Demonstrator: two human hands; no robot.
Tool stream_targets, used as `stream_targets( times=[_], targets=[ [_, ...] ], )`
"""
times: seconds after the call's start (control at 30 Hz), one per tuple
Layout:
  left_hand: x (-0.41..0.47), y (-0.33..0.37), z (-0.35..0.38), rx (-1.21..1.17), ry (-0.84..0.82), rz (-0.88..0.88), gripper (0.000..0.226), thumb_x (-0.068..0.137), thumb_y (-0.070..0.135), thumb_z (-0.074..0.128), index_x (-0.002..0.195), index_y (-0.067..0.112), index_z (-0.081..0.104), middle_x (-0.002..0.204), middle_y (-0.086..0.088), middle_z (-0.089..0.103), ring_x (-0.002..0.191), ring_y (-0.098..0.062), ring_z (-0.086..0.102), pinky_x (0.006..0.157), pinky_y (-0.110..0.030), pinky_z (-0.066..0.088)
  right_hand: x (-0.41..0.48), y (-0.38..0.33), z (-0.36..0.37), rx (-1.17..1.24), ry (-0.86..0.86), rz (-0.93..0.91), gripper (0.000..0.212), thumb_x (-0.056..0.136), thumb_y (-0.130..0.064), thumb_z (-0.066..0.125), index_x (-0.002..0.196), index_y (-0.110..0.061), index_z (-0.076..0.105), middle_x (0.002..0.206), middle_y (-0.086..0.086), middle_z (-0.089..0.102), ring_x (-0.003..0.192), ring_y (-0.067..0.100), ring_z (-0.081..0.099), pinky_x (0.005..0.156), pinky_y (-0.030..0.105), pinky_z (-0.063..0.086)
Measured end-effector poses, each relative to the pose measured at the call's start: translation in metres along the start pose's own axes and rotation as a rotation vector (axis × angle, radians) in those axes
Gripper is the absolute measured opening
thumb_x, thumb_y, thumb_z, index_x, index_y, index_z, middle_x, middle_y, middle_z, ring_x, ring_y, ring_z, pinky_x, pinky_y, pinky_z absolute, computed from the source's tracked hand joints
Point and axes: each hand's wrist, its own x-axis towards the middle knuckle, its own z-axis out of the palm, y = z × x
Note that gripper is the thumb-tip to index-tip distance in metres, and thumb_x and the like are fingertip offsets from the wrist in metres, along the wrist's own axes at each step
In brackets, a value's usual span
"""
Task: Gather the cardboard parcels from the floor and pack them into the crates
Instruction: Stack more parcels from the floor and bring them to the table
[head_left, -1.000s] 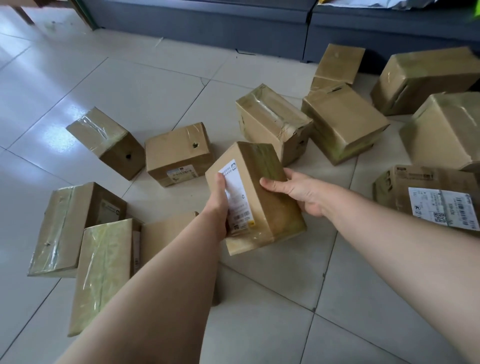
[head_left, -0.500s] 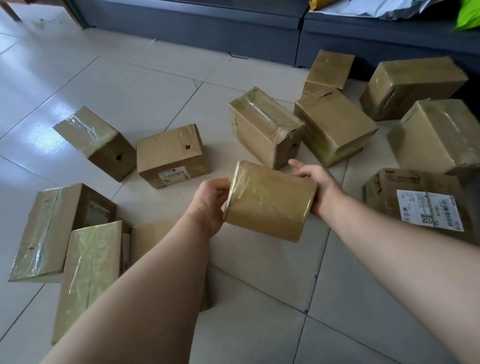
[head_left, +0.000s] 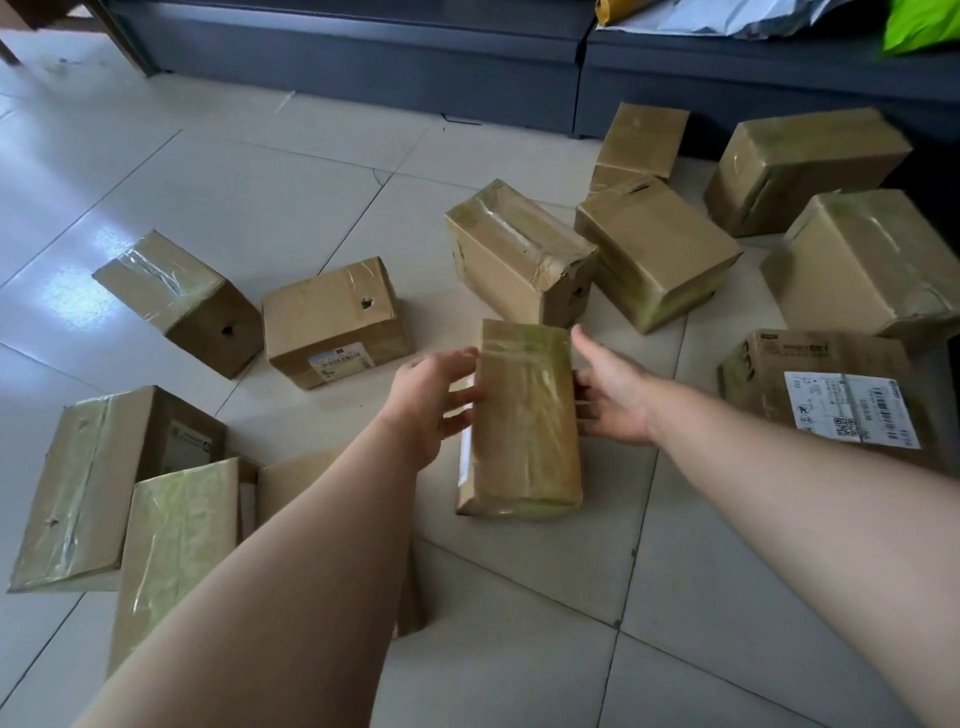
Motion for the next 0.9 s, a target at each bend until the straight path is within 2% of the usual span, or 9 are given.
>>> stream_targets(
  times=[0.13,0.2,0.27,0.4,0.5,0.63,0.7,0.8,0.9],
  targets=[
    [0.010,-0.017,-0.004,0.427,0.111,0.040,0.050,0.091,0.006,0.066,0.138,0.012,0.051,0.133,-0.008,0.058,0.112,-0.025,0.061,0.095,-0.038,0.051,0.006,0.006,-0.017,-0.301,0.434,-0.073,0.074,0.080,-0.060,0.065,0.138,-0.019,0.046,0.134,0.006,0.053,0.120,0.030,0.053,0.100,0.046,0.046],
    [0.007,-0.023,-0.003,0.637,0.112,-0.067,0.064,0.090,0.021,0.070,0.144,0.007,0.040,0.140,-0.013,0.050,0.123,-0.032,0.053,0.102,-0.043,0.048,0.005,0.007,-0.013,-0.405,0.515,-0.140,0.057,0.088,-0.052,0.058,0.136,-0.023,0.047,0.124,0.005,0.057,0.111,0.029,0.056,0.093,0.042,0.050],
    [0.002,-0.026,0.001,0.647,-0.046,-0.229,0.081,0.087,0.042,0.071,0.147,0.004,0.032,0.149,-0.016,0.041,0.135,-0.037,0.042,0.106,-0.050,0.043,0.003,0.003,-0.007,-0.458,0.533,-0.167,0.039,0.097,-0.042,0.044,0.132,-0.024,0.048,0.115,0.005,0.057,0.100,0.029,0.057,0.083,0.037,0.050],
    [-0.006,-0.028,0.014,0.705,-0.270,-0.336,0.096,0.080,0.055,0.072,0.151,0.009,0.025,0.154,-0.008,0.038,0.143,-0.030,0.033,0.114,-0.054,0.028,0.008,0.012,-0.013,-0.164,0.265,-0.024,0.048,0.098,-0.050,0.040,0.132,-0.018,0.051,0.126,0.012,0.060,0.108,0.031,0.059,0.091,0.044,0.050],
    [-0.001,-0.025,0.009,0.514,-0.112,-0.271,0.101,0.063,0.056,0.083,0.139,0.009,0.038,0.136,-0.012,0.054,0.120,-0.030,0.056,0.095,-0.044,0.048,-0.002,0.018,-0.007,-0.038,0.045,-0.047,0.026,0.103,-0.030,0.044,0.126,-0.022,0.053,0.117,0.008,0.062,0.091,0.022,0.061,0.074,0.034,0.050],
    [0.014,-0.030,0.003,0.430,0.199,-0.122,0.063,0.059,0.026,0.094,0.102,0.011,0.050,0.099,-0.012,0.069,0.078,-0.028,0.073,0.071,-0.044,0.063,0.003,0.019,0.016,-0.379,0.292,-0.138,0.021,0.098,-0.024,0.050,0.113,-0.024,0.065,0.116,0.008,0.065,0.098,0.026,0.063,0.077,0.034,0.055],
    [0.018,-0.032,0.000,0.524,0.212,-0.140,0.055,0.068,0.013,0.087,0.109,0.009,0.051,0.104,-0.012,0.067,0.083,-0.028,0.072,0.072,-0.042,0.062,0.005,0.019,0.016,-0.139,0.168,-0.103,0.019,0.101,-0.021,0.046,0.108,-0.019,0.064,0.123,0.011,0.064,0.108,0.029,0.063,0.082,0.038,0.054],
    [0.020,-0.028,-0.002,0.489,0.246,-0.067,0.036,0.085,-0.001,0.065,0.116,0.009,0.049,0.099,-0.007,0.062,0.086,-0.023,0.065,0.065,-0.032,0.056,0.008,0.013,0.008,0.137,0.044,-0.164,0.036,0.103,-0.009,0.039,0.137,-0.011,0.051,0.137,0.011,0.056,0.124,0.029,0.054,0.102,0.038,0.042],
    [0.021,-0.029,0.005,0.409,0.183,-0.006,0.042,0.083,-0.009,0.057,0.122,0.006,0.054,0.090,-0.001,0.061,0.098,-0.025,0.064,0.085,-0.037,0.057,0.014,0.010,0.007,0.007,0.128,-0.264,0.039,0.100,-0.006,0.044,0.137,-0.013,0.053,0.138,0.007,0.055,0.123,0.021,0.053,0.100,0.025,0.039]
  ],
)
